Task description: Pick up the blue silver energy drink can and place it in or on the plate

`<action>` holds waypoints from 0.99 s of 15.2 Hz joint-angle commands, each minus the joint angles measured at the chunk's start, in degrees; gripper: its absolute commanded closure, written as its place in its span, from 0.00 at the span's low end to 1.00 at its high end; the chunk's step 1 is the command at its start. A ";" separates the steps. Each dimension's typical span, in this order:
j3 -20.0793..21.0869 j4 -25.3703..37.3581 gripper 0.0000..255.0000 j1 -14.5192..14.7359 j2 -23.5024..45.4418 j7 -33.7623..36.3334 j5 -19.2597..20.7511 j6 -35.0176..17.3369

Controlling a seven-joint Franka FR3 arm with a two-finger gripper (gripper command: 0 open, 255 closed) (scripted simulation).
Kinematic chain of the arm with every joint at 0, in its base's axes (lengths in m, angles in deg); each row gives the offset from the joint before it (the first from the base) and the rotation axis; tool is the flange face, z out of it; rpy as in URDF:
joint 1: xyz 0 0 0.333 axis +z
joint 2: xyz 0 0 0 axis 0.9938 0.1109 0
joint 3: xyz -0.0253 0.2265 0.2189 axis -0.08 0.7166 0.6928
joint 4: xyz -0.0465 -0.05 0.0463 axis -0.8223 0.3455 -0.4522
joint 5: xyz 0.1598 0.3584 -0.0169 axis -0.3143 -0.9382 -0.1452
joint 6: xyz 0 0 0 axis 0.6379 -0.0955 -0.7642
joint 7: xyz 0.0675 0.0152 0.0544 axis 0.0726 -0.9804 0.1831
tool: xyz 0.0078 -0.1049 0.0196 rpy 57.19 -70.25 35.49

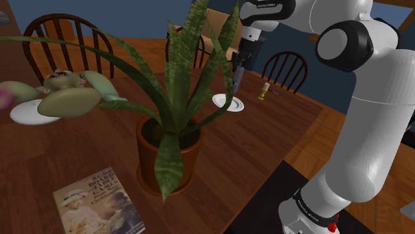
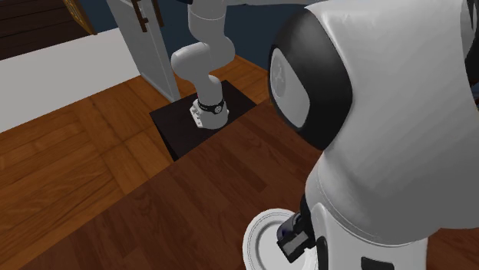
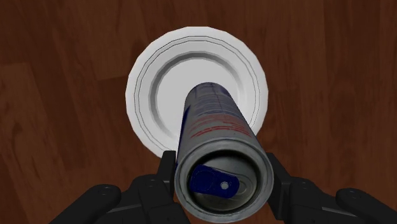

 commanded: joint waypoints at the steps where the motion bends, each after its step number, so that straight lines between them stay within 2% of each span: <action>1: 0.04 -1.69 1.00 0.14 -0.12 -0.09 -0.01 -1.61; 15: 0.42 -9.80 1.00 0.42 1.34 -0.97 -0.81 -11.06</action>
